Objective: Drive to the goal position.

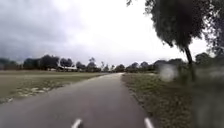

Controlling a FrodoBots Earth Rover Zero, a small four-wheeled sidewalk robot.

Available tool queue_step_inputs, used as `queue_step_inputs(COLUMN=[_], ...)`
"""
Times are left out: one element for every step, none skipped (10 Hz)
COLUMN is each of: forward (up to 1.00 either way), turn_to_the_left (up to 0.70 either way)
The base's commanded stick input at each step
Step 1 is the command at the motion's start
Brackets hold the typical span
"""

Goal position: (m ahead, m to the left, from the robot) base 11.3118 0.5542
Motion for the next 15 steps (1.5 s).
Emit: queue_step_inputs(forward=[0.84,0.84,0.84,0.84,0.84,0.84,0.84,0.84,0.84,0.84,0.84,0.84,0.84,0.84,0.84], turn_to_the_left=[0.03,0.03,0.03,0.03,0.03,0.03,0.03,0.03,0.03,0.03,0.03,0.03,0.03,0.03,0.03])
